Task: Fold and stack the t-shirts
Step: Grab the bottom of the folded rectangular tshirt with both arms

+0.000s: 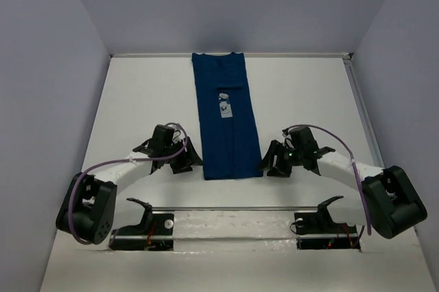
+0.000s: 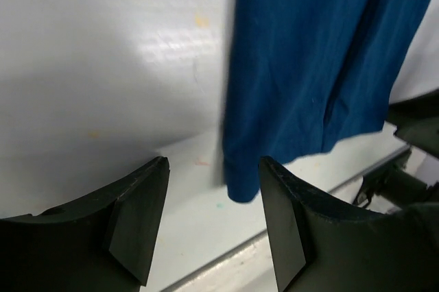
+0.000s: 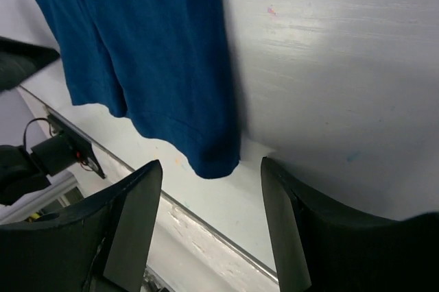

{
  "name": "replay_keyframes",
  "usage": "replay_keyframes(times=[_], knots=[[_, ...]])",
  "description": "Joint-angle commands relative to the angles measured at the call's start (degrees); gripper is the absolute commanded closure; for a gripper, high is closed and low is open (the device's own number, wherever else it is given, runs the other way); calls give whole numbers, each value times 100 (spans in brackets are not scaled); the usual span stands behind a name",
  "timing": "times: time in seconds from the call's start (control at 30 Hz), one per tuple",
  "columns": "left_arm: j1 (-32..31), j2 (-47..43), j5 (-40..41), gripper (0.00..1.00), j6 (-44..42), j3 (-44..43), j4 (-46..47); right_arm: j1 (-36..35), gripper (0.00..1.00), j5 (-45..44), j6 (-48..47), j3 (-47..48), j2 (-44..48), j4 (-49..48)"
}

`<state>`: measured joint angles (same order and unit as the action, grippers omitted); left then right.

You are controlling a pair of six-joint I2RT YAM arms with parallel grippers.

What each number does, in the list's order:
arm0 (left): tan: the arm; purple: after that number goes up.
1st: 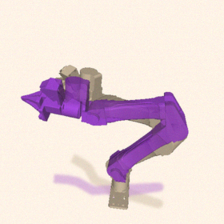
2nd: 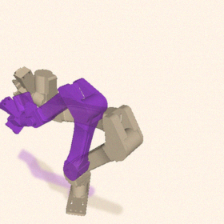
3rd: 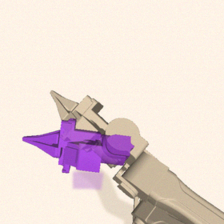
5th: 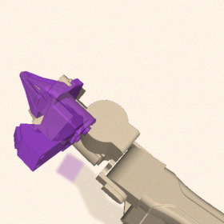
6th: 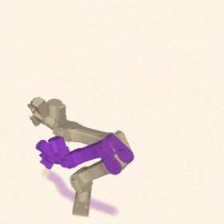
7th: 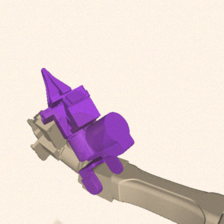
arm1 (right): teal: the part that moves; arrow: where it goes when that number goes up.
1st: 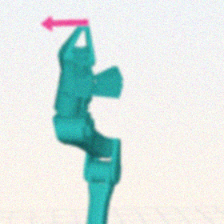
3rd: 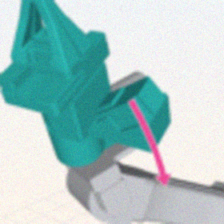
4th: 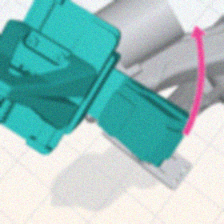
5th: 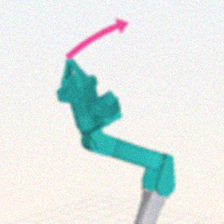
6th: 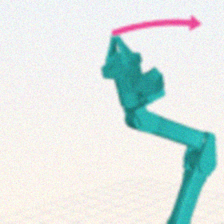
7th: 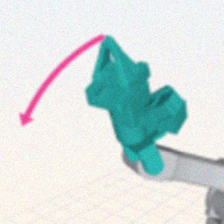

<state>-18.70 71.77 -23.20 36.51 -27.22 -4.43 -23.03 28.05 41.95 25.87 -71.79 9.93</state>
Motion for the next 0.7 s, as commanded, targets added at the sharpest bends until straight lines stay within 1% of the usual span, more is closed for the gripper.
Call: replay_keyframes(times=[0.0,0.03,0.1,0.17,0.23,0.3,0.37,0.47,0.5,0.53,0.63,0.67], knots=[[-537,-154,-308,43,664,437,-269,-35,35,33,357,-205,-36,-703],[-669,-154,-299,43,708,481,-278,-35,37,77,375,-266,-80,-756],[-775,-119,-334,44,770,560,-226,-35,46,95,375,-284,-177,-783],[-898,-23,-343,45,796,560,-190,-35,51,25,375,-301,-178,-756],[-899,74,-317,47,787,569,-190,-35,62,-37,410,-337,-134,-747],[-951,101,-308,50,796,569,-146,-35,75,16,428,-381,-168,-765],[-951,92,-151,53,822,534,-173,-35,75,68,471,-416,-178,-800],[-951,144,-150,57,840,499,-85,-35,66,95,472,-407,-213,-783],[-951,179,-184,61,857,481,-33,-35,64,121,463,-407,-221,-765],[-1004,241,-193,64,858,464,-6,-35,65,130,445,-416,-221,-774],[-1004,346,-229,77,770,393,38,-35,72,139,419,-407,-335,-835],[-1004,364,-185,80,744,358,21,-35,74,156,436,-407,-379,-931]])
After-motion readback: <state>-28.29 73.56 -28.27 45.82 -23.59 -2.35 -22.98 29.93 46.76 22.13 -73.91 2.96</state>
